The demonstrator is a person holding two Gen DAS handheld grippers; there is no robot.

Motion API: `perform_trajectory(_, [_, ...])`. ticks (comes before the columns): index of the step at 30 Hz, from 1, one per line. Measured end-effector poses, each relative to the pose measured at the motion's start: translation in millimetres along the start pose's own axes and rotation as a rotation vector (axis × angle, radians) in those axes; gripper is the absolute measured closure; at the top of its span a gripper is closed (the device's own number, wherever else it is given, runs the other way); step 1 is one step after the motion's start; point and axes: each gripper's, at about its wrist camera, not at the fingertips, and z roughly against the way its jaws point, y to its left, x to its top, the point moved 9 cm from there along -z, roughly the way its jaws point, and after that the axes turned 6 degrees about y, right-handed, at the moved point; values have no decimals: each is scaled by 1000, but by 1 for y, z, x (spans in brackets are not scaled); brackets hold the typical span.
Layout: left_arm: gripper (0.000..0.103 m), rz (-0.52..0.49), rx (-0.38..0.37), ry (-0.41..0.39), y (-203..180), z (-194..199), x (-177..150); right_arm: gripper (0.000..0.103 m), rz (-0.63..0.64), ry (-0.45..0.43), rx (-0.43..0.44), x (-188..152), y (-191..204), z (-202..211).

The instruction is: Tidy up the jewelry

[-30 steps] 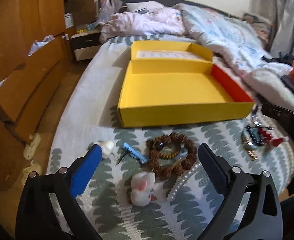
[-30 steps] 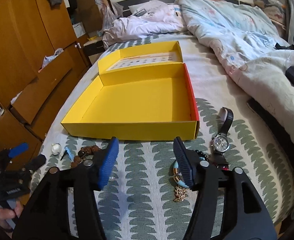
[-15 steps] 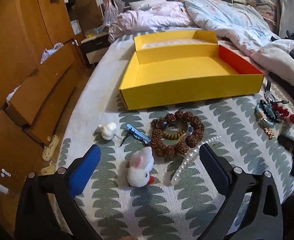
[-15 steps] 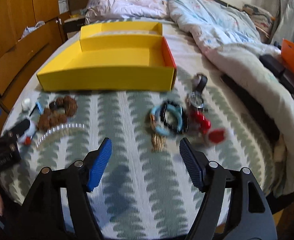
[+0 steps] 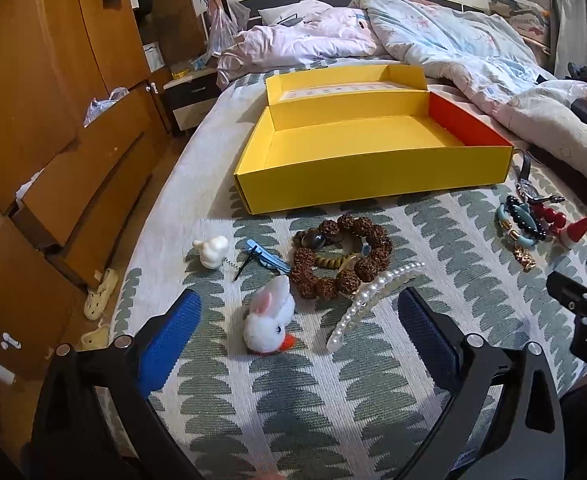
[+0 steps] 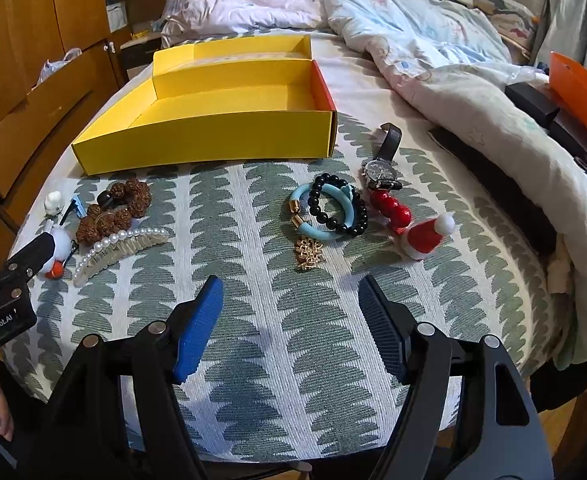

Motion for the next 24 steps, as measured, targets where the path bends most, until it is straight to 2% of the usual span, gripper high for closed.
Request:
perform_trajectory(7, [6, 29, -34, -5, 4, 2, 3, 30, 2, 3, 6, 0, 0, -1])
perform_trajectory(24, [6, 4, -42, -2, -3, 4, 3, 30, -19, -10, 1, 3, -4, 2])
